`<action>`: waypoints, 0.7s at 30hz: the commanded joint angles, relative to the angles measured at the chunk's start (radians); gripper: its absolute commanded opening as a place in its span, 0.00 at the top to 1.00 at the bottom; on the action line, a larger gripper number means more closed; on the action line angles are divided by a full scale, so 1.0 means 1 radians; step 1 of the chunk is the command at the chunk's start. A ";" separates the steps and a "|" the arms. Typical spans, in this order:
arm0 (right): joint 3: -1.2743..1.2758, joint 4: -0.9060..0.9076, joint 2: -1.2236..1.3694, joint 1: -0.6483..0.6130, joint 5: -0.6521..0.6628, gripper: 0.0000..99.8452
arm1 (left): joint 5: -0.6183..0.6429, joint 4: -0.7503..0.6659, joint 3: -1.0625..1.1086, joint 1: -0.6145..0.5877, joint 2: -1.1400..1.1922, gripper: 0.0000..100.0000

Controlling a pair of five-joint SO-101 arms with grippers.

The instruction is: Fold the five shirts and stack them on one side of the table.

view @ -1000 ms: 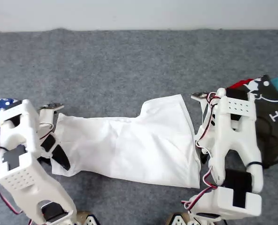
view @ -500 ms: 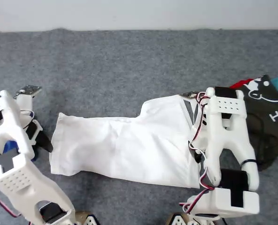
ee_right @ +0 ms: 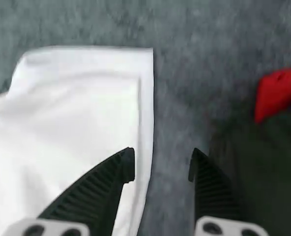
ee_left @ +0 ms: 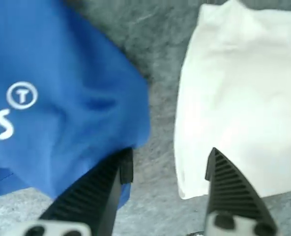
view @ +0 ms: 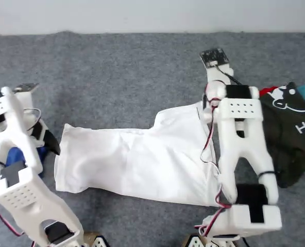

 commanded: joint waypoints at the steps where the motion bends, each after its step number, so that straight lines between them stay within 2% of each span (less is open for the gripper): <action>1: -0.043 -0.191 0.101 -0.004 -0.015 0.81 | 0.012 0.028 0.015 0.054 -0.008 0.75; 5: -0.048 -0.318 0.289 -0.007 -0.015 0.81 | 0.014 0.028 0.038 0.103 -0.008 0.75; 8: -0.110 -0.317 0.406 -0.013 -0.014 0.81 | 0.014 0.028 0.039 0.130 -0.008 0.75; 12: -0.265 -0.223 0.522 -0.027 -0.014 0.81 | 0.020 0.028 0.039 0.166 -0.008 0.75; 14: -0.354 -0.159 0.561 -0.036 -0.014 0.81 | 0.061 0.026 0.039 0.180 -0.008 0.75; 21: -0.623 0.033 0.590 -0.059 -0.015 0.81 | 0.100 0.026 0.039 0.192 -0.008 0.75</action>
